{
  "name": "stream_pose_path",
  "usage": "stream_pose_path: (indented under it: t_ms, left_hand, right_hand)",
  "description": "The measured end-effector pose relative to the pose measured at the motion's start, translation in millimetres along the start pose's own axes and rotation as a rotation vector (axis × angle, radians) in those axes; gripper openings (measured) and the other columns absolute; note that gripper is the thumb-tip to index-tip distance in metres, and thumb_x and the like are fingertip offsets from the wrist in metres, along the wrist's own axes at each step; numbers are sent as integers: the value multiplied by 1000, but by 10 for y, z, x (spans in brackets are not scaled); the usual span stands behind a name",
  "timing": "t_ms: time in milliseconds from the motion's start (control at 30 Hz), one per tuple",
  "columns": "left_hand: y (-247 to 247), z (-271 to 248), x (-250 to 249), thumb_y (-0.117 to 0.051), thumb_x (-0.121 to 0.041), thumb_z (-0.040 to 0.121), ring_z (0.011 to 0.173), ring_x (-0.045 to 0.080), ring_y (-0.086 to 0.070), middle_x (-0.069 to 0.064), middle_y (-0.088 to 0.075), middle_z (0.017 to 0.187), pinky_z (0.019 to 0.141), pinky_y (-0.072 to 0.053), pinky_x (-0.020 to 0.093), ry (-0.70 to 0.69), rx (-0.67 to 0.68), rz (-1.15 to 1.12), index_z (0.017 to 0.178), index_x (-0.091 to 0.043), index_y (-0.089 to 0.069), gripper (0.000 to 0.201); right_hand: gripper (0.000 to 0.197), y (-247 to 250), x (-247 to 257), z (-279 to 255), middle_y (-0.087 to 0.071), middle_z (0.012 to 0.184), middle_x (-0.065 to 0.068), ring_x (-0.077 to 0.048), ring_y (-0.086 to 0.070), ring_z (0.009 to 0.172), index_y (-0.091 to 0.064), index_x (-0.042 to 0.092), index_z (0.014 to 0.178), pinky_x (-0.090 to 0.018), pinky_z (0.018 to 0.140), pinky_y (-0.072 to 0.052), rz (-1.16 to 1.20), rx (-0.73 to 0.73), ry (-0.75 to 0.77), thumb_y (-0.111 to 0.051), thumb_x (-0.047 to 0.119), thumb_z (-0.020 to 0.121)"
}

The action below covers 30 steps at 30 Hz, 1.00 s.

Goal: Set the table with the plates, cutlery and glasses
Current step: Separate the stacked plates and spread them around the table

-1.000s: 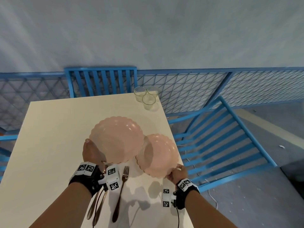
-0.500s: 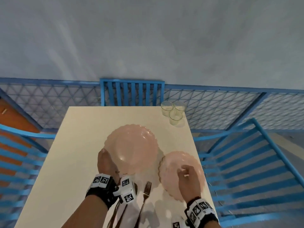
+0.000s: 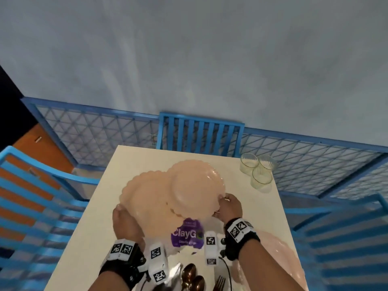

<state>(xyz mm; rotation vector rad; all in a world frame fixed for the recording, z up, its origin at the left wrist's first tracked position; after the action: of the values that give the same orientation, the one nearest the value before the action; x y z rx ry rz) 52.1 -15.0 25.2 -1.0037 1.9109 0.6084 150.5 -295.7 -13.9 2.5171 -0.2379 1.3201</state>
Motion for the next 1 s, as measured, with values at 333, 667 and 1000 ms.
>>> stream_pose_path:
  t_ms: [333, 667, 1000]
  left_hand:
    - [213, 612, 70, -21, -52, 105, 121, 44, -53, 19, -50, 145, 97, -46, 47, 42, -105, 139, 149, -23, -43, 57]
    - [162, 636, -56, -18, -27, 109, 115, 40, -49, 22, -49, 131, 97, -45, 47, 88, -80, 231, 142, -10, -44, 44]
    - [264, 713, 136, -25, -46, 98, 116, 41, -54, 18, -54, 128, 103, -44, 60, 119, -104, 68, 136, -18, -48, 52]
  right_hand:
    - [44, -293, 24, 821, -55, 137, -26, -38, -61, 101, -44, -2, 143, -42, 61, -63, 141, 62, -165, -48, -2, 100]
    - [17, -435, -100, 1079, -50, 106, -14, -27, -60, 79, -37, 10, 115, -34, 60, -60, 62, 91, -215, -43, 0, 102]
    - [11, -370, -116, 869, -59, 100, -18, -28, -65, 78, -47, 9, 109, -35, 60, -60, -35, 95, -195, -53, 13, 101]
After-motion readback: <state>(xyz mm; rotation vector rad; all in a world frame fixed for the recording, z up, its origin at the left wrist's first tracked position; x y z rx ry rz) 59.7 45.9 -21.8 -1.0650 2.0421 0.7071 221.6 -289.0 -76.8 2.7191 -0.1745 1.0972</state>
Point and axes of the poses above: each hand's wrist, its own z-axis towards the middle knuckle, its own y-axis out of the back of the hand, x = y × z, the point moved 3 cm from there along z, towards the middle knuckle
